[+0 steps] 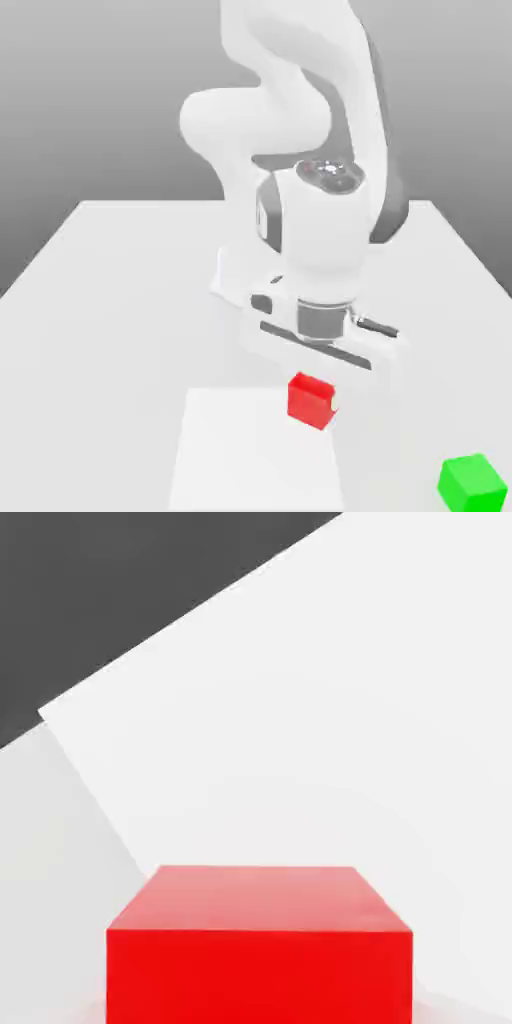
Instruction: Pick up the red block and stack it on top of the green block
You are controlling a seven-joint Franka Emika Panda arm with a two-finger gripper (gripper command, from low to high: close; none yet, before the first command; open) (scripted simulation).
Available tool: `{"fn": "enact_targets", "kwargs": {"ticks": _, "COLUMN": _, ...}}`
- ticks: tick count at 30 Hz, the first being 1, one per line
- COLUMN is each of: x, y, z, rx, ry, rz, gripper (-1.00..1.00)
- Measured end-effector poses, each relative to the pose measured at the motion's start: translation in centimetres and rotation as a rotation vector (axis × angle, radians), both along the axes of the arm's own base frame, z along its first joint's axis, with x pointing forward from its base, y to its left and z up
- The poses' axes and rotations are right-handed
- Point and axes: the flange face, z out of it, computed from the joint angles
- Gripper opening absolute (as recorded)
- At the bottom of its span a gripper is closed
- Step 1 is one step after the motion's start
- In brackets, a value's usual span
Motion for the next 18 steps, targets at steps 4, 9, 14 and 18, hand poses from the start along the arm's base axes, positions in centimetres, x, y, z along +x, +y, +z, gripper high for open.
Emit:
{"fn": "enact_targets", "kwargs": {"ticks": 4, "x": 2.3, "y": 3.3, "z": 0.8, "rx": -0.014, "ry": 0.003, "rz": 0.255, "gripper": -1.0}}
{"fn": "enact_targets", "kwargs": {"ticks": 9, "x": 4.8, "y": 8.0, "z": 1.7, "rx": -0.019, "ry": 0.01, "rz": 0.587, "gripper": -1.0}}
{"fn": "enact_targets", "kwargs": {"ticks": 14, "x": 6.7, "y": 13.2, "z": 2.8, "rx": -0.006, "ry": 0.011, "rz": 0.916, "gripper": -1.0}}
{"fn": "enact_targets", "kwargs": {"ticks": 18, "x": 7.6, "y": 16.0, "z": 1.4, "rx": 0.005, "ry": 0.006, "rz": 1.083, "gripper": -1.0}}
